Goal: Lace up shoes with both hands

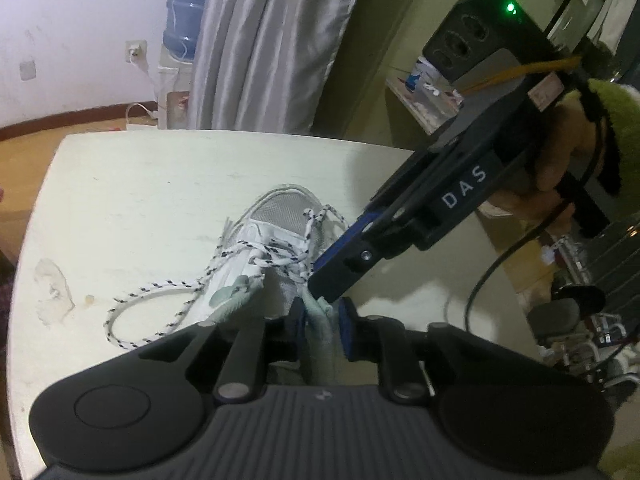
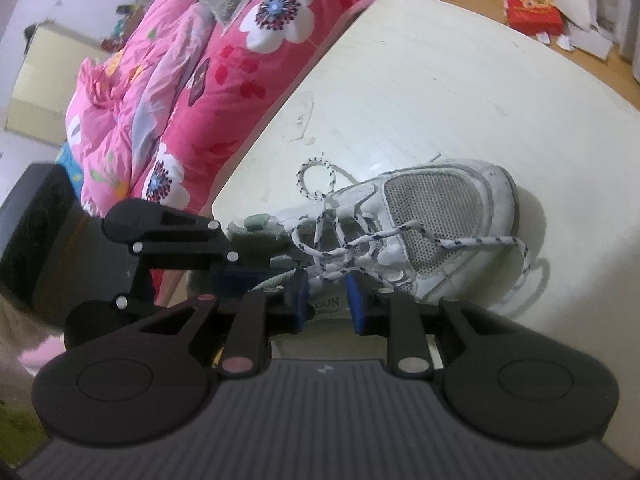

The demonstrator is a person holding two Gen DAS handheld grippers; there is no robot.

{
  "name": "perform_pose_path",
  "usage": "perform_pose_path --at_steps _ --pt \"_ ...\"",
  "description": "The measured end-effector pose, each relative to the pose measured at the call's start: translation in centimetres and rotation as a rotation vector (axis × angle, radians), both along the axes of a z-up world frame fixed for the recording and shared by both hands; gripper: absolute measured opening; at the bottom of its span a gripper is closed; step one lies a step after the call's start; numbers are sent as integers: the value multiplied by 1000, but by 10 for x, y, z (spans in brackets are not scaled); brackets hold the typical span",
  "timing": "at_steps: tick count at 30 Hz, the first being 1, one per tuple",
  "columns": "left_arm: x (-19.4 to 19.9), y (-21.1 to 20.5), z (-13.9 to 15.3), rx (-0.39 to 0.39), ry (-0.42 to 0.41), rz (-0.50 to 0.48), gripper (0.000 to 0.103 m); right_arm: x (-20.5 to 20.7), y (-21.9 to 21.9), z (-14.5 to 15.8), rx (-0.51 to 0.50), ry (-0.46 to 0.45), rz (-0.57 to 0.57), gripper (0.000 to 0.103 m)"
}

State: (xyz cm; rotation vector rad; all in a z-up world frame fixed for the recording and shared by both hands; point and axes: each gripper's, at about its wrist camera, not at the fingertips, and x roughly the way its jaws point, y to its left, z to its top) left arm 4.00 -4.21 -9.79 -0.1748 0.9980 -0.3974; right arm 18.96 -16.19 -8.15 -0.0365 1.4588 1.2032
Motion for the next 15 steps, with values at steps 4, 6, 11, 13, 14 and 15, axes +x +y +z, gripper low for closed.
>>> perform_pose_path --at_steps 4,6,11,13,14,15 --pt "-5 7 2 -39 5 23 21 2 1 -1 17 -9 38 21" --pt "-6 11 2 -65 9 47 21 2 4 -1 27 -24 66 21" --pt "-8 18 2 -101 12 97 17 2 9 -1 43 -45 119 21" --pt "-10 17 2 -93 2 97 14 2 10 -1 48 -49 134 21" --pt "-11 17 2 -88 -3 94 14 3 10 -1 51 -51 140 21" --pt "-11 16 3 -84 -8 90 14 3 9 -1 54 -53 145 21"
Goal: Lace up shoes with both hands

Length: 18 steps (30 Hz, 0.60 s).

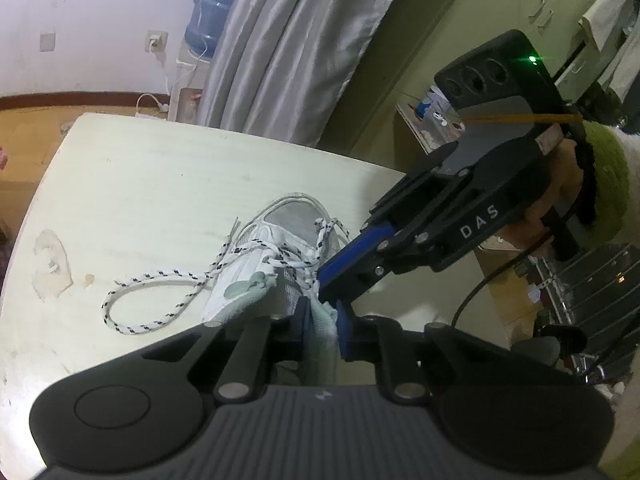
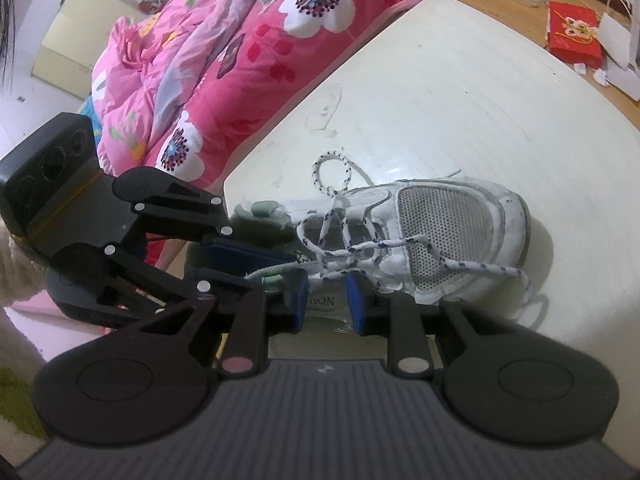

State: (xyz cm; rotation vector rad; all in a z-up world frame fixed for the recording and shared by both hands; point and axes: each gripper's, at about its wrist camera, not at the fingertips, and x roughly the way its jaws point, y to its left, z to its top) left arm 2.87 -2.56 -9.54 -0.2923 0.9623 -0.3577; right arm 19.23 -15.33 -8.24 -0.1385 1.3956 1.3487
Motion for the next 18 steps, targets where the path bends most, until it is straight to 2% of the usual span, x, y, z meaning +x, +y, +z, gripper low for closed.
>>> perform_pose_path --at_steps 5,8,11,13,18 --pt "-1 -5 3 37 -26 -23 13 4 -7 -1 11 30 -13 21" --pt "-2 -6 4 51 -34 -31 12 10 -17 -6 2 106 -81 21" --pt "-1 -7 4 60 -36 -32 12 18 -35 -14 -9 235 -203 24" --pt "0 -7 4 63 -37 -35 12 25 -47 -22 -5 353 -315 28" --pt "0 -8 3 74 -43 -44 12 31 -72 -42 -18 583 -551 29"
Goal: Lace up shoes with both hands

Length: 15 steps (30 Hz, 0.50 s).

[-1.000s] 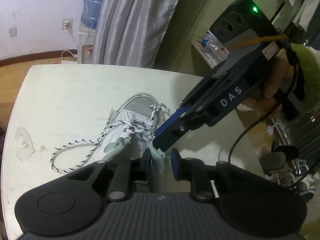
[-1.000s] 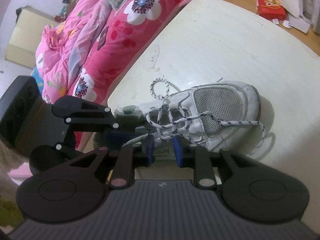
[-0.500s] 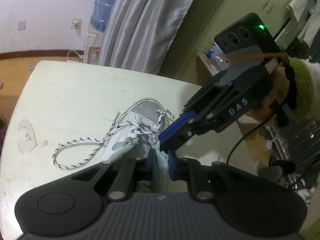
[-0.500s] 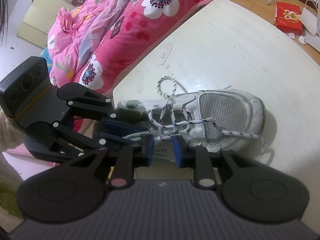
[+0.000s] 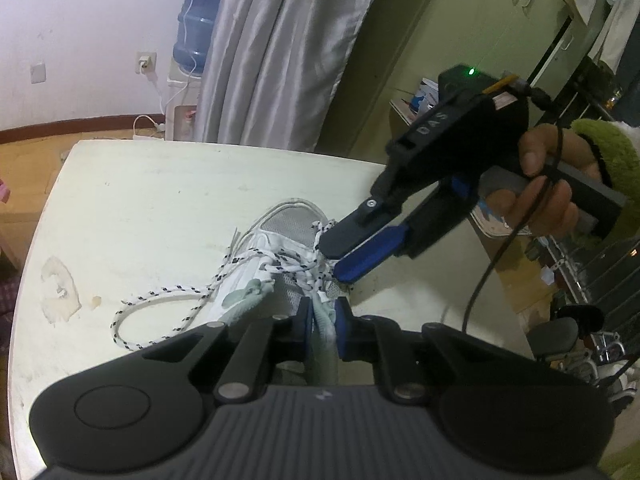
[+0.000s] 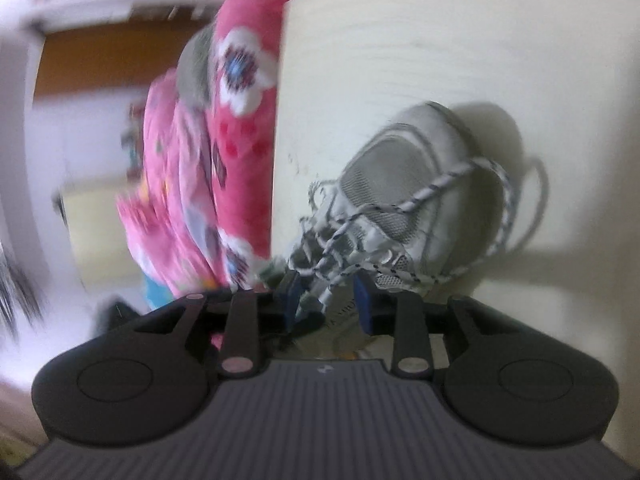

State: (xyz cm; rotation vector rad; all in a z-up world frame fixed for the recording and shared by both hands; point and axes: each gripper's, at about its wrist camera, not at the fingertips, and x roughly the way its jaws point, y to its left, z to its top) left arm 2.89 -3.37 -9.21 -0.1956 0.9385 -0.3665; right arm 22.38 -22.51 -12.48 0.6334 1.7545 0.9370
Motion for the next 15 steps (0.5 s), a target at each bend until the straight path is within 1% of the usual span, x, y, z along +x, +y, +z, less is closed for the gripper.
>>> perform_pose_path --at_steps 3,6,8,13,15 --pt "0 -1 0 6 -3 -3 12 -2 -9 -12 -21 107 -94 29" --pt "0 -3 0 15 -11 -10 12 -8 -11 -17 -44 144 -120 29" --pt "-1 -4 1 22 -15 -15 12 -11 -10 -20 -52 157 -127 29" --pt "-2 -6 1 33 -24 -20 12 -16 -11 -24 -76 171 -149 25" --pt "-1 -7 0 35 -26 -21 12 -17 -11 -24 -82 172 -157 22"
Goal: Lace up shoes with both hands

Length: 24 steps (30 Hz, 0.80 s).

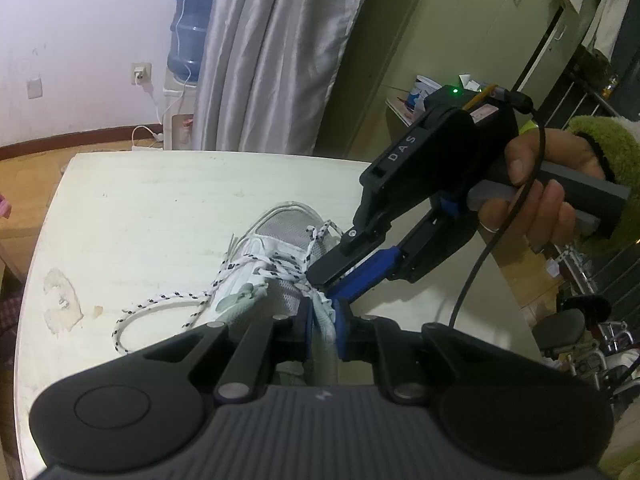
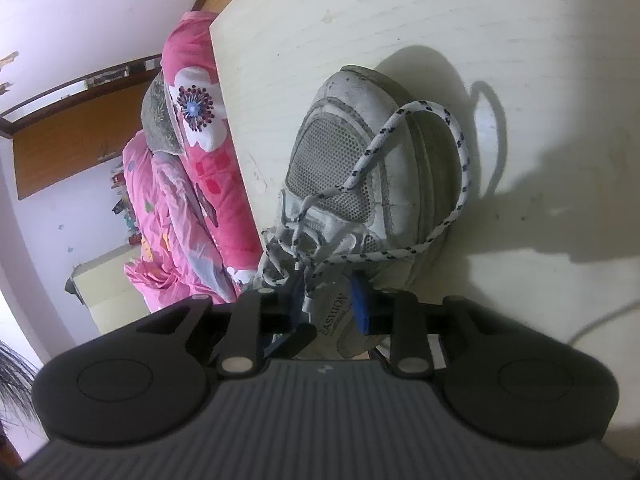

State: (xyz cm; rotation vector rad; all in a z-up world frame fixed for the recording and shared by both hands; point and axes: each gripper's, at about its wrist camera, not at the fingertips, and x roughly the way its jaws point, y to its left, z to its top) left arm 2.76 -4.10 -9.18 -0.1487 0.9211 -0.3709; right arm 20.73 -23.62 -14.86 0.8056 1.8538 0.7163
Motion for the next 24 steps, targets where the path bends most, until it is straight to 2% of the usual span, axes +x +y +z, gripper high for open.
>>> perform_pose_path --at_steps 7,17,18,20,24 --pt "-2 -3 1 21 -12 -15 12 -1 -2 -3 0 22 -48 17" --pt "-5 -5 2 49 -23 -49 12 3 5 4 -33 -13 -6 15" --pt "-5 -5 3 52 -24 -53 12 4 7 5 -34 -19 2 14" --pt "-5 -6 3 60 -27 -59 12 5 10 8 -35 -33 19 2" --pt "-5 -5 3 59 -27 -55 12 8 17 13 -38 -51 46 2"
